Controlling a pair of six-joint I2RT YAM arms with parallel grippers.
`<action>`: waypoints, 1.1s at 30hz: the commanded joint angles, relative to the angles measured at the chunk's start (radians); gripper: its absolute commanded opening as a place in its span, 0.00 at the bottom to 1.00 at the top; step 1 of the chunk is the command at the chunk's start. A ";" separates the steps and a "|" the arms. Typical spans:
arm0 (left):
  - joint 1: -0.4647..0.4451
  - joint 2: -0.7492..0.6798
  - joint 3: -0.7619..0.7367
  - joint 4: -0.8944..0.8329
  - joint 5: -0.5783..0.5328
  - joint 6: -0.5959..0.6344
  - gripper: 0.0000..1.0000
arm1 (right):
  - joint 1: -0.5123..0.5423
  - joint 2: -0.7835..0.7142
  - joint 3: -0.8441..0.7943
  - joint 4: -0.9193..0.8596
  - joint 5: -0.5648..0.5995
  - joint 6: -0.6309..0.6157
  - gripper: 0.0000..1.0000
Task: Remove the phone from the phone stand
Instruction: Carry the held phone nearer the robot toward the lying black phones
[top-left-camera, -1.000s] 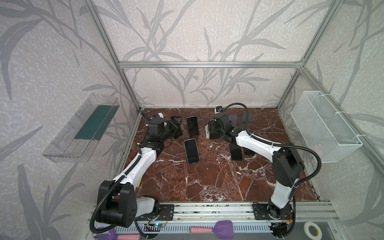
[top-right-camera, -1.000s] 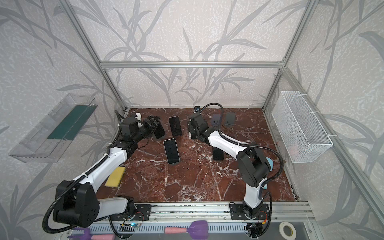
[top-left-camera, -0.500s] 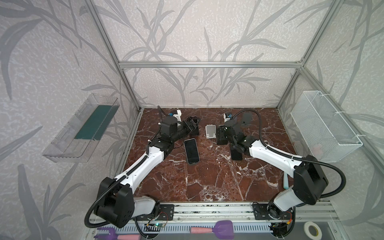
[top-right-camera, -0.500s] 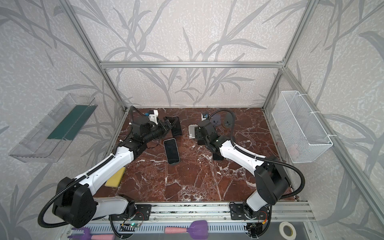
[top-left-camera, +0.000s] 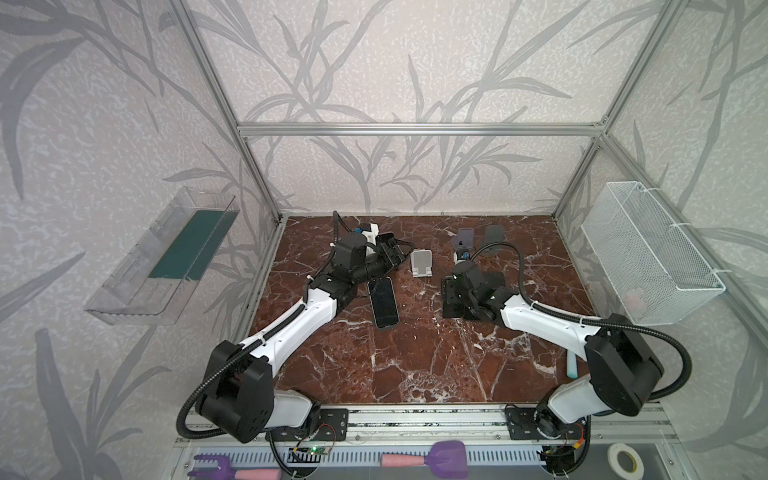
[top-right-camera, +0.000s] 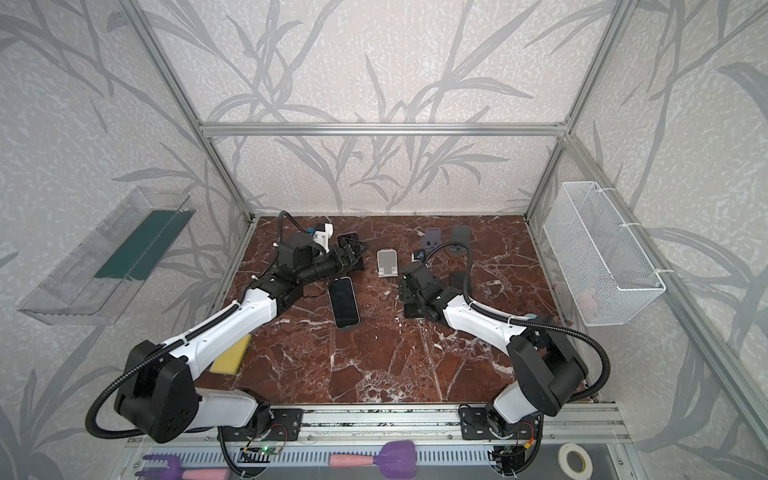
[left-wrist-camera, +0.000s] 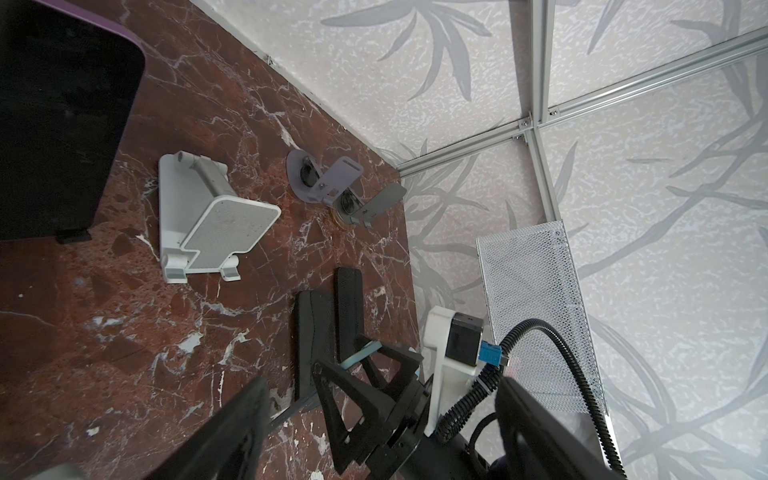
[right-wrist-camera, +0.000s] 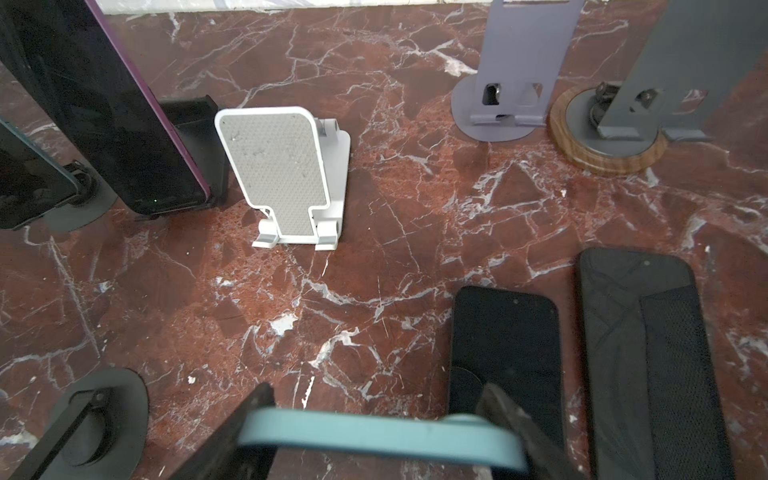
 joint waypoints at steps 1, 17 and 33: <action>-0.012 -0.005 0.022 -0.003 0.001 0.006 0.85 | 0.006 0.010 0.030 0.042 -0.014 0.030 0.71; -0.026 -0.030 0.009 -0.015 -0.035 0.007 0.85 | 0.006 0.127 0.061 0.034 -0.042 0.070 0.72; -0.034 -0.055 -0.003 -0.016 -0.063 0.015 0.85 | 0.004 0.276 0.107 0.086 -0.027 0.059 0.73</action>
